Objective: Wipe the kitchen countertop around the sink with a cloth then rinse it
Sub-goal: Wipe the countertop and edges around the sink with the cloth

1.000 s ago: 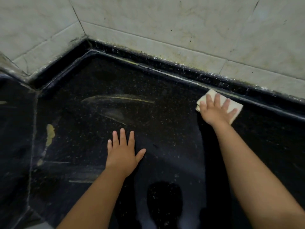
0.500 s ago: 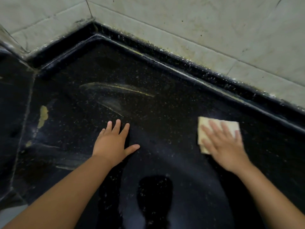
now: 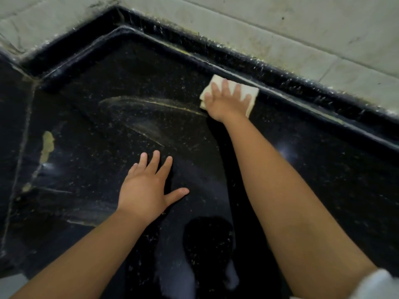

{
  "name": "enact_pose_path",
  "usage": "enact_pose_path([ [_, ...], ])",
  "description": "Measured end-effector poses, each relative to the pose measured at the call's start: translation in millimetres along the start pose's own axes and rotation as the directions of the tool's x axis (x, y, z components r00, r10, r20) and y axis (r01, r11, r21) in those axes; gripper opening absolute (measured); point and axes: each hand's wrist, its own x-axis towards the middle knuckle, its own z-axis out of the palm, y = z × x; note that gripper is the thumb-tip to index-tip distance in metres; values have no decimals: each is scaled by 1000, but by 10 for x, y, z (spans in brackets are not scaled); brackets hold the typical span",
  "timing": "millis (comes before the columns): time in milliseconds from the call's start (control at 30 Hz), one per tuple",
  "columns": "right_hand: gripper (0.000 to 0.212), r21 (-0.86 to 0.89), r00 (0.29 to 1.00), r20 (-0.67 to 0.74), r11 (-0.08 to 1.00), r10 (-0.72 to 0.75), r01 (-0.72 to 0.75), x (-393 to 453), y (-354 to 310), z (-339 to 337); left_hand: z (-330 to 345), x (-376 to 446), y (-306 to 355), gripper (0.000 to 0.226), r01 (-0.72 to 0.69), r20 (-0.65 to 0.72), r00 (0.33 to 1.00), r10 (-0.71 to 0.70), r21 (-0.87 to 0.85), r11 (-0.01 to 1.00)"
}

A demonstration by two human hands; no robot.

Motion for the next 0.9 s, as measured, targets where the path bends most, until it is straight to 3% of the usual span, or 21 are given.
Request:
enact_pose_path([
  [133, 50, -124, 964, 107, 959, -243, 255, -281, -135, 140, 17, -10, 4, 84, 1, 4, 1000, 0, -44, 999],
  [233, 52, -189, 905, 172, 889, -388, 417, -845, 134, 273, -5, -22, 3, 84, 0, 9, 1000, 1, -50, 999],
  [300, 75, -233, 867, 213, 838, -450, 493, -1292, 485, 302, -22, -21, 5, 84, -12, 24, 1000, 12, -35, 999],
  [367, 95, -275, 893, 254, 858, -371, 434, -1540, 914, 233, -32, -23, 12, 85, -20, 40, 999, 21, -21, 1000],
  [500, 64, -237, 991, 124, 969, -45, 74, -1287, 1351, -42, -43, -14, 13, 84, -29, 42, 999, 30, -24, 999],
  [633, 51, -121, 991, -28, 984, 127, -130, -689, 990, -135, -40, -6, 10, 84, -29, 38, 999, 30, -19, 999],
  [733, 52, -74, 996, -23, 993, 92, -93, -333, 590, -93, 1, -5, 8, 84, -22, 20, 1000, 22, 0, 1000],
  [900, 51, -141, 982, 92, 974, -164, 176, -352, 123, 95, 53, -15, 18, 82, 3, 27, 1000, -3, 2, 1000],
])
